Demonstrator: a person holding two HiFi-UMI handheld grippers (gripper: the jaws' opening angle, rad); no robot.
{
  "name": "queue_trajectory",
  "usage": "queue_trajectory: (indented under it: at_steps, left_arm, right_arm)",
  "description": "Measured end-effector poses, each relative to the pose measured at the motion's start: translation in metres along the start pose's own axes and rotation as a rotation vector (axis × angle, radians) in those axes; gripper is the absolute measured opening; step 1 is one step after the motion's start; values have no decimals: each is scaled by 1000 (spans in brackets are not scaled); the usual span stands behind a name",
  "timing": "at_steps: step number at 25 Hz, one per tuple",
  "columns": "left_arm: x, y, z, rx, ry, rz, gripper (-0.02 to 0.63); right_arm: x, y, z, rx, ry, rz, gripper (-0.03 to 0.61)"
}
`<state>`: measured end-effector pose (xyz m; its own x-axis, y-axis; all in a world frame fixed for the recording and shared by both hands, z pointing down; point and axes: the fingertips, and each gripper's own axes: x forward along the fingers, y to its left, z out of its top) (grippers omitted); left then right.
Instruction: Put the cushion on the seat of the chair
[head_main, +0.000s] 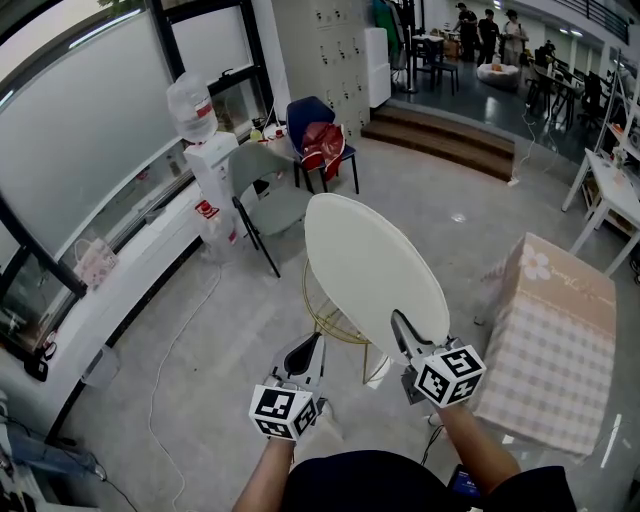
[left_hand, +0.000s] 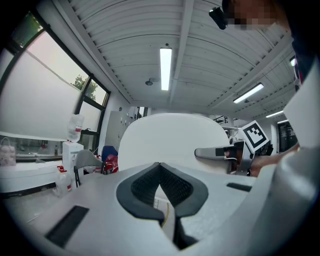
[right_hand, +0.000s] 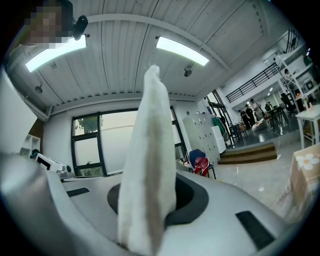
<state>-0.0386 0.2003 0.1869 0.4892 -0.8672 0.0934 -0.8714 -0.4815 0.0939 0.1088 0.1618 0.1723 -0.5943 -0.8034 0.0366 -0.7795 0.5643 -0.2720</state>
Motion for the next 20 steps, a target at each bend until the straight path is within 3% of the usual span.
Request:
queue_trajectory:
  at_steps: [20]
  left_arm:
    - [72,116,30,-6,16,-66,5]
  right_arm:
    - [125,-19,16,52,14,-98,67]
